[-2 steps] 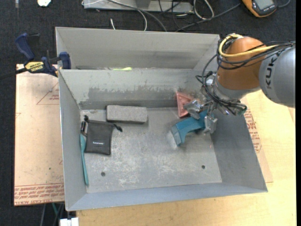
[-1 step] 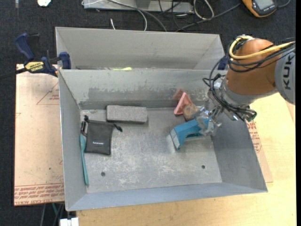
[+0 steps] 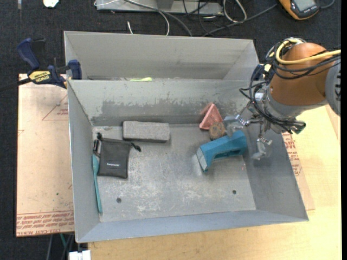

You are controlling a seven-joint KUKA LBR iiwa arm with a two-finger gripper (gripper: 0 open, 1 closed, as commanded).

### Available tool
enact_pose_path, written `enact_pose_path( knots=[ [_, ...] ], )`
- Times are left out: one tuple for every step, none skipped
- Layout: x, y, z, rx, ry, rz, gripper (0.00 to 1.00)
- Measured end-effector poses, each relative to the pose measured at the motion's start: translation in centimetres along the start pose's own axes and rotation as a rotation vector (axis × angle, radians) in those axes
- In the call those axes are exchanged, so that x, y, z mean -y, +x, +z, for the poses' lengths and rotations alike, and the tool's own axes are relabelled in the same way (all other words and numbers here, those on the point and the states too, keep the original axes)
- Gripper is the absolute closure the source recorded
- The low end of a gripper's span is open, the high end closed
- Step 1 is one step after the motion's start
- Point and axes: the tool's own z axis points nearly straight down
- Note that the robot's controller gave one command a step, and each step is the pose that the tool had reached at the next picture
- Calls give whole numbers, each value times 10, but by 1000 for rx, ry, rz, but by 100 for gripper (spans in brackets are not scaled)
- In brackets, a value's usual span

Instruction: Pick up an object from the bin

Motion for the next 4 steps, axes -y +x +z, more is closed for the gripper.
enact_pose_path(
  knots=[
    [0, -1, -1, 2, 1, 0, 0],
    [-11, -17, 11, 2, 1, -72, 0],
    [-30, -60, 21, 4, 2, -84, 0],
    [-27, -51, 38, 4, 3, -177, 0]
  ],
)
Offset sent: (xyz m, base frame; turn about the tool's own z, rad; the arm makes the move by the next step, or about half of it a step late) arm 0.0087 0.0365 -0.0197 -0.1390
